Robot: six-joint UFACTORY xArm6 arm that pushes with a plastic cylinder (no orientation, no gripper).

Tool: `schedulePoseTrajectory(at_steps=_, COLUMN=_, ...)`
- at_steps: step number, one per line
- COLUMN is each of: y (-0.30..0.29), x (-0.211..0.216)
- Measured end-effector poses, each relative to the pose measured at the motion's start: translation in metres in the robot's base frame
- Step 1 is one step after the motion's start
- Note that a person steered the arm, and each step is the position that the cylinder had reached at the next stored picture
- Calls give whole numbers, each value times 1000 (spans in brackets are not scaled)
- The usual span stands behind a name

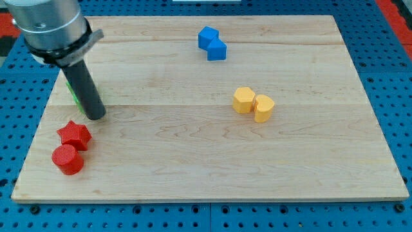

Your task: Point your arm towards right of green star

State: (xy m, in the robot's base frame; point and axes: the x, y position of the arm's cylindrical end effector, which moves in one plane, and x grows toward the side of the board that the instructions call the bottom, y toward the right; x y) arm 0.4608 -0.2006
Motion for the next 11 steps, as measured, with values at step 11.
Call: schedulePoseTrajectory(at_steps=11, y=57, x=-97)
